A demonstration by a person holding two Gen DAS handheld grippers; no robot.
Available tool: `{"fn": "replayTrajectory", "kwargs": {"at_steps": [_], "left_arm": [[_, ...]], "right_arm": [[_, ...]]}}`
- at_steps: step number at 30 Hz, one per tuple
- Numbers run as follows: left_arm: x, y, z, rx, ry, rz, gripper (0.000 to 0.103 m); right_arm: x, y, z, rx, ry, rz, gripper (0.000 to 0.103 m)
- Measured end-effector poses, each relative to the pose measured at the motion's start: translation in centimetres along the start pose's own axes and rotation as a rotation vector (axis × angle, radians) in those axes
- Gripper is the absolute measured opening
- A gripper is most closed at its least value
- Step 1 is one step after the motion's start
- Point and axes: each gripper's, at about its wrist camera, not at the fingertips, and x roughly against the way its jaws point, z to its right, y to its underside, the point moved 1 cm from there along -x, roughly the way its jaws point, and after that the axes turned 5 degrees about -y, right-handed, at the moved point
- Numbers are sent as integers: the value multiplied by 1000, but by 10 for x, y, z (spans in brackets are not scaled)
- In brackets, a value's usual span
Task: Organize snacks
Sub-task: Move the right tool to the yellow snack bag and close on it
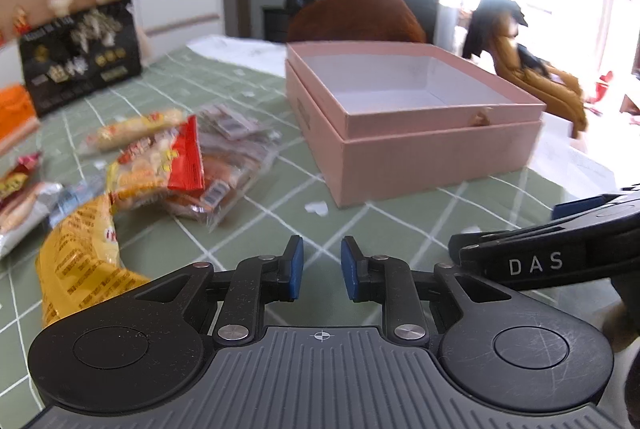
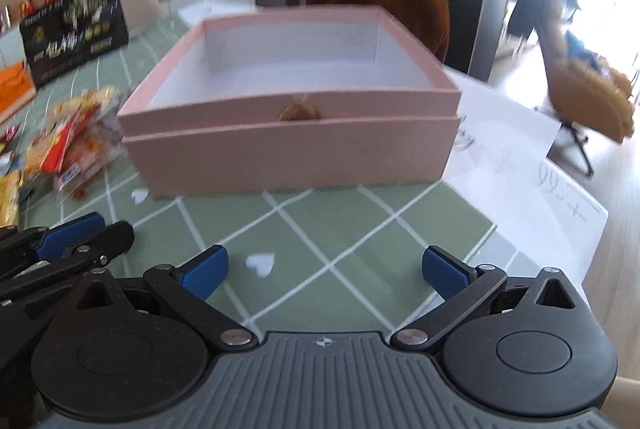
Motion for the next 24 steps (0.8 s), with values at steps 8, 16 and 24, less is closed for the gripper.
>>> {"fn": "replayTrajectory", "kwargs": {"at_steps": [8, 16, 24], "left_arm": [[46, -28, -85, 129, 90, -68, 26], [63, -41, -211, 150, -83, -49, 25], [-3, -44, -321, 453, -89, -126, 25]], "right_arm": [[14, 4, -14, -84, 64, -108, 103], [48, -18, -108, 49, -26, -94, 88], [56, -37, -188, 142, -189, -97, 88]]}}
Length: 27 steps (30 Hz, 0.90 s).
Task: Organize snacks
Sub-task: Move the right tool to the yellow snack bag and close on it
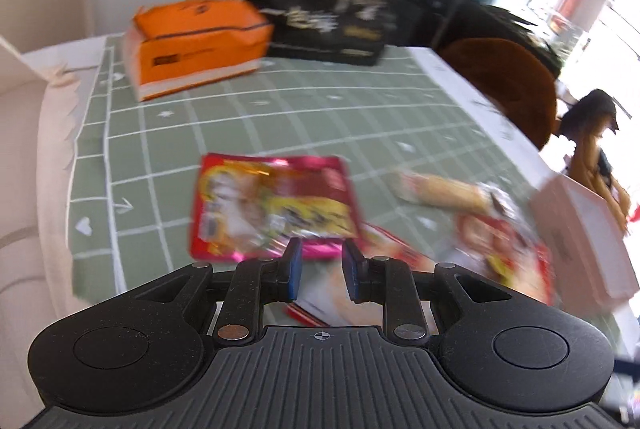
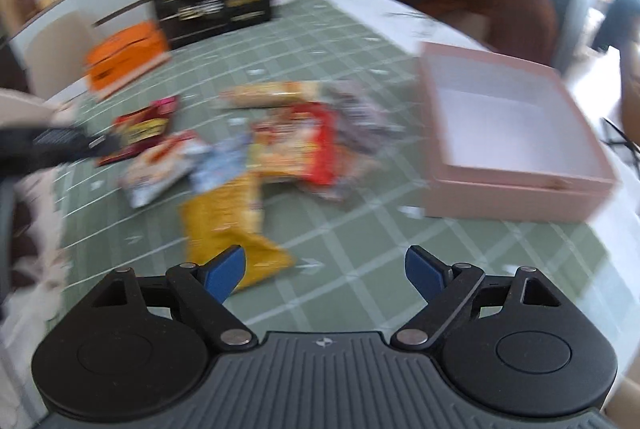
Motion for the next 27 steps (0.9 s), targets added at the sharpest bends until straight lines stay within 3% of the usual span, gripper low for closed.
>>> {"fn": "replayTrajectory", "kwargs": {"at_steps": [3, 10, 13, 15, 17, 21, 23, 27], "left_arm": [[-23, -3, -8, 28, 75, -41, 25], [-27, 17, 30, -167, 221, -59, 28], [-15, 30, 42, -222, 263, -80, 28], [-5, 43, 53, -265, 289, -95, 28], [5, 59, 68, -313, 335, -112, 28], [18, 87, 94, -389, 384, -150, 27], [19, 94, 98, -357, 415, -189, 27], [22, 99, 102, -325, 395, -202, 28]], "right_arm": [[-13, 0, -16, 20, -56, -6, 88], [-50, -4, -10, -71, -91, -33, 87], [-53, -6, -8, -82, -150, -67, 74], [-48, -4, -7, -75, -182, -92, 56], [-39, 2, -5, -63, -181, -103, 48], [-17, 24, 11, -93, -187, -132, 47], [-11, 35, 19, -96, -170, -143, 47], [7, 47, 37, -131, -102, -110, 47]]}}
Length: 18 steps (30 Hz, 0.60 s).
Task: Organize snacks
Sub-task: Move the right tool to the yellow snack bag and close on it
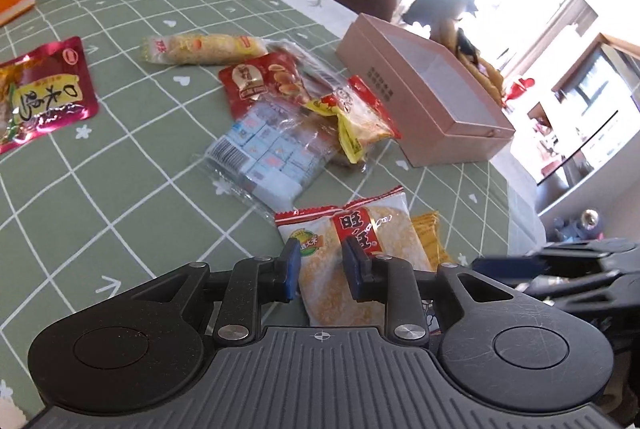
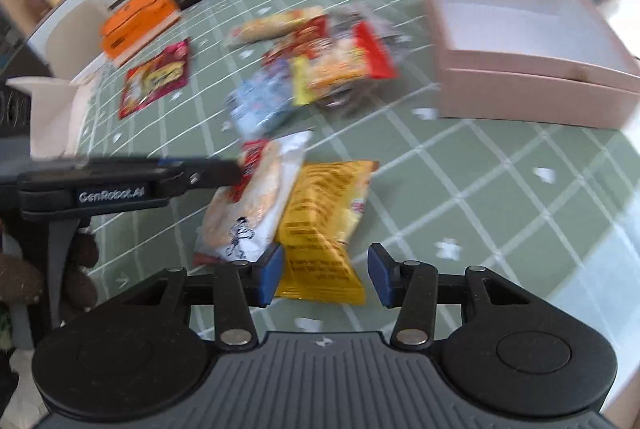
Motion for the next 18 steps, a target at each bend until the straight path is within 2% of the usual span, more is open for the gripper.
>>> {"fn": "replayTrajectory", "kwargs": {"at_steps": [2, 5, 8, 10, 14, 18], "left_arm": [[3, 2, 0, 14, 1, 5, 28], [5, -2, -9, 94, 13, 6, 28], [9, -5, -18, 136, -2, 5, 28], [12, -3, -23, 152, 3, 0, 28], [9, 1, -29, 187, 94, -24, 28], [-10, 4, -28, 214, 135, -62, 28]], "right_arm": [[12, -1, 2, -10, 25, 58, 51], [15, -5, -5, -3, 28, 104, 63], [3, -9, -19, 18, 17, 108, 63], [-7, -12, -24, 35, 54, 90, 63], [-13, -9, -10, -3, 64, 62, 64], [-10, -3, 5, -17, 100, 65, 64]]}}
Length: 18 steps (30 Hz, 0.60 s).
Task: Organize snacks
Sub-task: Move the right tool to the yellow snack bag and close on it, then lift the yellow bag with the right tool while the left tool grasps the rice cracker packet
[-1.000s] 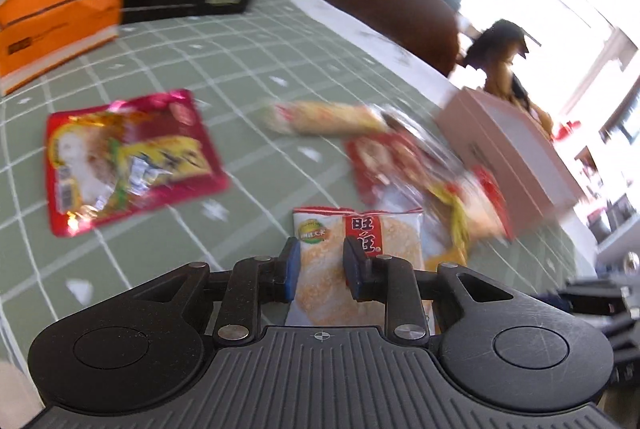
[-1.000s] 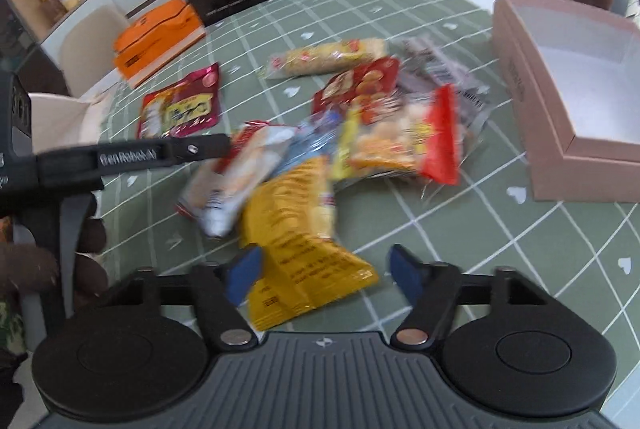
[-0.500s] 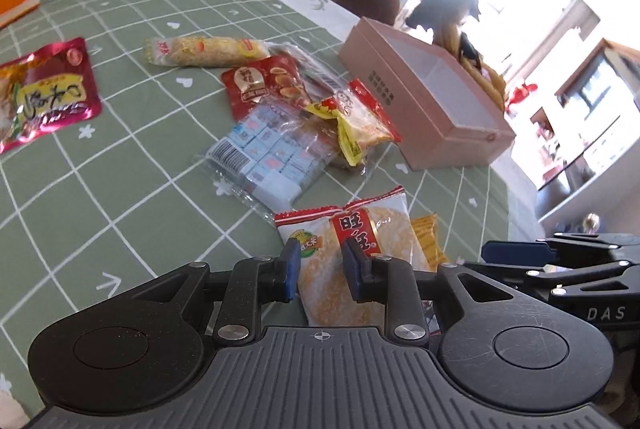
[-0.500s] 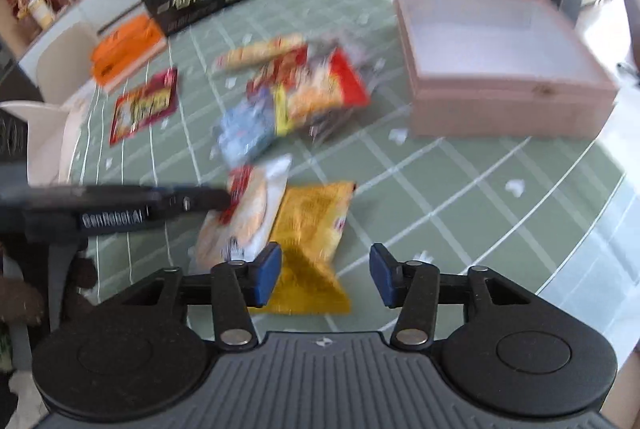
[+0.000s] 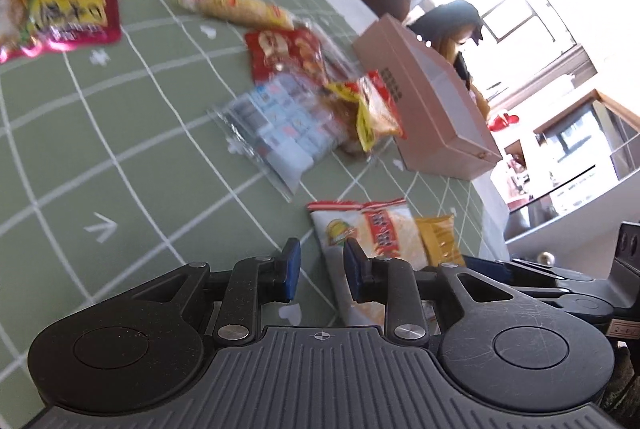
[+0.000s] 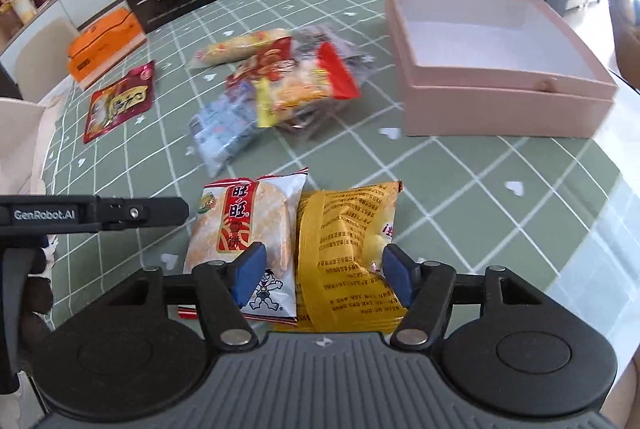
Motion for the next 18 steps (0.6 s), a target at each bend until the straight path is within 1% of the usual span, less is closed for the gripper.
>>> {"fn": "replayTrajectory", "kwargs": {"at_steps": [3, 4, 5, 6, 8, 11, 14, 16, 18], "left_arm": [[-12, 3, 7, 23, 78, -23, 28], [-15, 4, 12, 24, 97, -29, 32], [-17, 5, 18, 12, 98, -27, 38], [-18, 6, 24, 1, 97, -25, 40], [-19, 6, 35, -9, 93, -18, 40], [-16, 3, 52, -25, 125, -9, 41], [-13, 0, 73, -71, 145, -8, 40], [-13, 0, 87, -105, 149, -9, 39], [-15, 2, 99, -124, 171, -18, 39]], "right_arm": [[4, 2, 10, -19, 5, 6, 64], [6, 3, 14, -27, 0, 8, 64], [7, 4, 17, -35, -7, 4, 64], [8, 6, 20, -41, -14, 3, 64], [11, 10, 25, -46, -16, 8, 64], [17, 16, 34, -52, -17, 13, 64], [24, 19, 44, -67, -16, 15, 64], [28, 21, 50, -76, -4, 19, 64], [32, 23, 54, -77, 22, 25, 64]]}}
